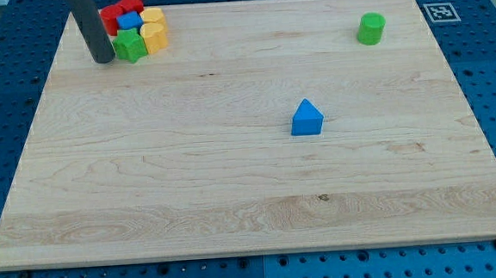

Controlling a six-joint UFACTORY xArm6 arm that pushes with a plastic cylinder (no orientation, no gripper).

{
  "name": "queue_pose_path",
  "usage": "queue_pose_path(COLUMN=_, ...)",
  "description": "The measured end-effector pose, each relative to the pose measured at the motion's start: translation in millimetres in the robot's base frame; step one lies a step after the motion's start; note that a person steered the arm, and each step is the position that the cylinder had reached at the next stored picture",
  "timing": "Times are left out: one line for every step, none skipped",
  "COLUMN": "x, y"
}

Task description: Push the green star slightly right

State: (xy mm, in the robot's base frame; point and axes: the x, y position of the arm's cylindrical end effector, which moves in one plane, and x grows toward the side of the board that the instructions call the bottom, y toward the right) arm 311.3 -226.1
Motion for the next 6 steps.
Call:
queue_pose_path(x=-6.9, y=-44.7)
queue_pose_path(x=-21.8, y=-41.6)
queue_pose_path(x=-22.4, y=-12.3)
queue_pose_path(x=-23.1, y=13.0)
queue_pose_path(x=-21.7, y=39.0)
queue_pose_path(x=2.5, y=66.3)
